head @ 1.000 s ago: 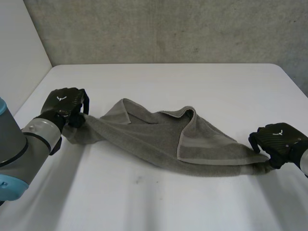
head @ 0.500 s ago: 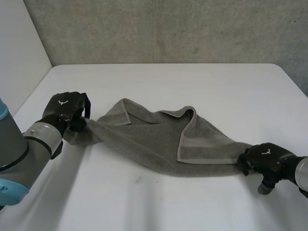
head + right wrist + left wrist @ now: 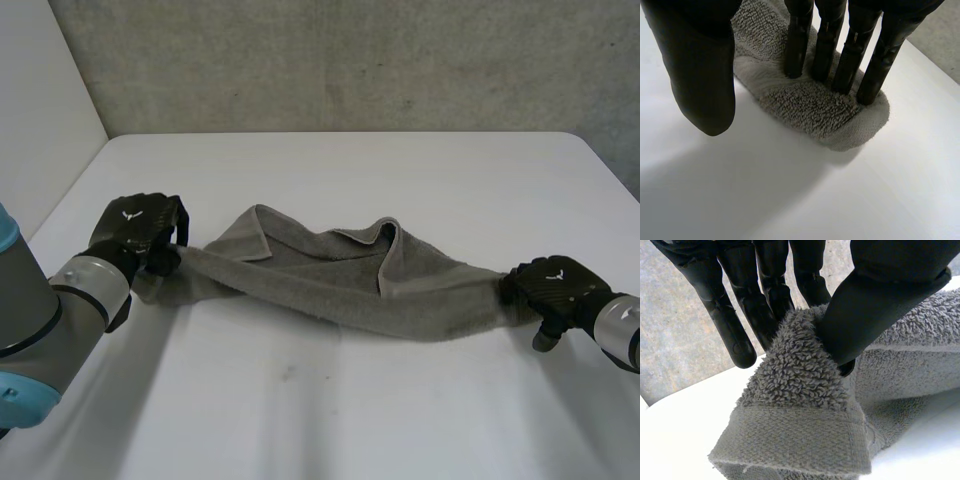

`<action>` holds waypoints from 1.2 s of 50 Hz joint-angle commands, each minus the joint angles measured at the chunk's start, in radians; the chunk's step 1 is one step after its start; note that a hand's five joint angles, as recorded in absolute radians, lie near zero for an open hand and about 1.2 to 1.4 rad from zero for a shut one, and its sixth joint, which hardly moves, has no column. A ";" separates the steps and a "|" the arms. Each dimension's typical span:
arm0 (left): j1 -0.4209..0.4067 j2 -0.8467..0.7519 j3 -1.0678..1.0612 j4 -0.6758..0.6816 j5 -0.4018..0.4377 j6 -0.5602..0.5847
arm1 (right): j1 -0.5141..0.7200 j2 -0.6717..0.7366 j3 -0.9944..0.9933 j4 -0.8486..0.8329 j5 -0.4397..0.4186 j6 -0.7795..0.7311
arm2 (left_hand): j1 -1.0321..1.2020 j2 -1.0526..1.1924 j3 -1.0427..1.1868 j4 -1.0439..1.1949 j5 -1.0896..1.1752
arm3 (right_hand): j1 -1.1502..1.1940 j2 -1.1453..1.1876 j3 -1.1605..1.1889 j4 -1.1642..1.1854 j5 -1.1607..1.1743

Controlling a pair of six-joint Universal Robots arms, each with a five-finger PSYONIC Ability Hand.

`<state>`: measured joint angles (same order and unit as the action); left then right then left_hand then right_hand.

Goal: Fold the towel.

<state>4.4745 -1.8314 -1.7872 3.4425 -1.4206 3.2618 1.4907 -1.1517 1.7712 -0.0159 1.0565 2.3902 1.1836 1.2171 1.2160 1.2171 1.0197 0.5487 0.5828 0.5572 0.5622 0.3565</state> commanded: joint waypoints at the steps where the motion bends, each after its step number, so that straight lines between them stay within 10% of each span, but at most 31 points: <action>1: 0.000 -0.006 0.000 0.001 0.002 0.001 | 0.034 0.038 -0.044 -0.073 0.063 0.030 | 0.213 0.179 0.180 0.179 0.202 | -0.029 -0.063 -0.038 -0.043 -0.012; 38: 0.000 -0.029 0.005 0.006 0.003 0.001 | 0.148 0.257 -0.346 -0.076 0.177 0.063 | 0.213 0.179 0.180 0.179 0.202 | -0.023 -0.058 -0.032 -0.037 -0.006; 44: 0.000 -0.034 0.006 0.006 0.003 0.002 | 0.161 0.267 -0.377 -0.076 0.189 0.066 | 0.213 0.179 0.180 0.179 0.202 | 0.845 0.811 0.836 0.832 0.863; 54: 0.002 -0.009 0.014 -0.008 -0.003 0.001 | 0.157 0.023 -0.369 -0.045 0.252 0.228 | 0.213 0.179 0.180 0.179 0.202 | 0.848 0.813 0.839 0.834 0.865; 60: -0.003 0.089 0.000 -0.039 0.002 0.001 | 0.129 -0.194 -0.407 0.274 0.172 0.277 | 0.213 0.179 0.180 0.179 0.202 | 0.848 0.813 0.839 0.834 0.865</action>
<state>4.4755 -1.8265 -1.7757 3.4320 -1.4223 3.2630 1.6447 -1.1703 1.3917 0.0034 1.2961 2.6248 1.1846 1.2172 1.2160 1.2172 1.0198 1.3166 1.3007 1.2925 1.3294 1.1341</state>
